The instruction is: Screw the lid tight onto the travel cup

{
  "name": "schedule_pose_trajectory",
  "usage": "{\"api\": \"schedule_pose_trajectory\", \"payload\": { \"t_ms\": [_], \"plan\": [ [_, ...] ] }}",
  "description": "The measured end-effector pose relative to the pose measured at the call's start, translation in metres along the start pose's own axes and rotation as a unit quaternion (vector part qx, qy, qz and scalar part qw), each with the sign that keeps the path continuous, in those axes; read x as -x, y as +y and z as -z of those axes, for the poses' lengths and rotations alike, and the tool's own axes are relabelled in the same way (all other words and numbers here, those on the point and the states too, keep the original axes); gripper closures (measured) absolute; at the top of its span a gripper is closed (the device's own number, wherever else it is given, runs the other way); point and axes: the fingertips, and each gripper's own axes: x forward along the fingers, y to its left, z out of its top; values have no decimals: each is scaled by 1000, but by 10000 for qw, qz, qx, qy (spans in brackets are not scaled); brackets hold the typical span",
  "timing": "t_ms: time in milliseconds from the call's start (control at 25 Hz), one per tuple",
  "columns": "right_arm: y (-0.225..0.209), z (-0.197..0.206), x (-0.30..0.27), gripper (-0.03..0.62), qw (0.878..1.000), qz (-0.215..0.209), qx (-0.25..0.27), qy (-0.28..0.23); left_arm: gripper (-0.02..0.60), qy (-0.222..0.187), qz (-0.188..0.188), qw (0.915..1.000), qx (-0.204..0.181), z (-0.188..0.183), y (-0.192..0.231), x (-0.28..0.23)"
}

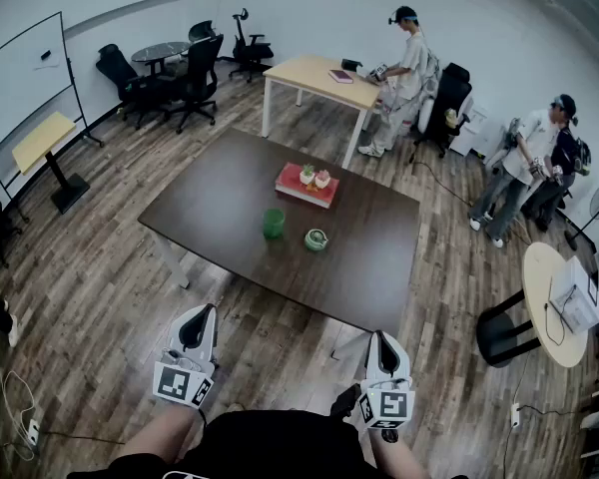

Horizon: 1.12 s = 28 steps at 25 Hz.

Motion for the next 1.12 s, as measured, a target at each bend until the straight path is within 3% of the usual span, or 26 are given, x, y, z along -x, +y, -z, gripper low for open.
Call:
{"api": "schedule_pose_trajectory", "payload": {
  "t_ms": [440, 720, 1120],
  "plan": [
    [6, 1, -5, 586, 9998, -154, -25, -99, 581, 17, -89, 10000, -9, 4, 3, 3],
    [-10, -20, -7, 583, 9923, -251, -920, -795, 581, 73, -134, 9999, 2, 6, -3, 0],
    [-53, 7, -11, 585, 9893, -598, -1061, -804, 581, 99, -284, 9993, -212, 12, -56, -19]
  ]
}}
